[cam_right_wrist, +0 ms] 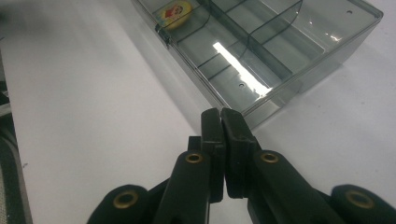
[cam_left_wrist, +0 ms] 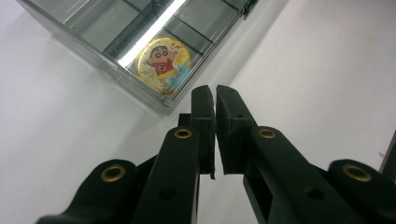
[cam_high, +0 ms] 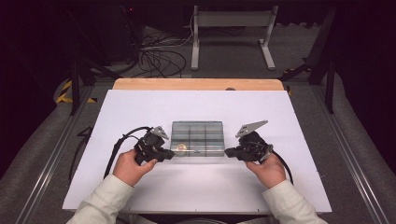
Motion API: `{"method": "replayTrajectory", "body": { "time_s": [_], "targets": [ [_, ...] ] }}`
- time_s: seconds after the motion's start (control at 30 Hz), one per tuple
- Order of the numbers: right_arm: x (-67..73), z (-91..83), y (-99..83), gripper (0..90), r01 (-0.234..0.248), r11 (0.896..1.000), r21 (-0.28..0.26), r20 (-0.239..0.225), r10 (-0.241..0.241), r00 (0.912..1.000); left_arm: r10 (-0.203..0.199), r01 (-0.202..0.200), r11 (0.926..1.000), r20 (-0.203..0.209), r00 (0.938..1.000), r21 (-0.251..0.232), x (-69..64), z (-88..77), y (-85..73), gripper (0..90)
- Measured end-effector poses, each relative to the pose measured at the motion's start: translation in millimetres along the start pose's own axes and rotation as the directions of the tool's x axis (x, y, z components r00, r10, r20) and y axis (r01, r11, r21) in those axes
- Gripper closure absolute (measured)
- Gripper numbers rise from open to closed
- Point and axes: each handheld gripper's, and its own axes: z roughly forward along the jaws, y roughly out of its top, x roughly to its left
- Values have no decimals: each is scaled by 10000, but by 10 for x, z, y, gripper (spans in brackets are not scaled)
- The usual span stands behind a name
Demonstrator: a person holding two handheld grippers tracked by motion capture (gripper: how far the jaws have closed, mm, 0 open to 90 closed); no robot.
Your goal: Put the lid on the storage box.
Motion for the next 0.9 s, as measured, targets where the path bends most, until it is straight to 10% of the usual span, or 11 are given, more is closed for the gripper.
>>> {"method": "replayTrajectory", "body": {
  "time_s": [0.37, 0.9],
  "targets": [
    [63, -5, 29, 724, 344, 9988, -344, 302, -333, 9990, -38, -20, 9966, -707, 9975, -819, -10, -52, -2, 636],
    [95, -158, 78, 208, 478, 9846, -1681, 331, -428, 9985, -143, -386, 9611, -1887, 9819, -2734, -91, -188, -50, 282]
  ]
}}
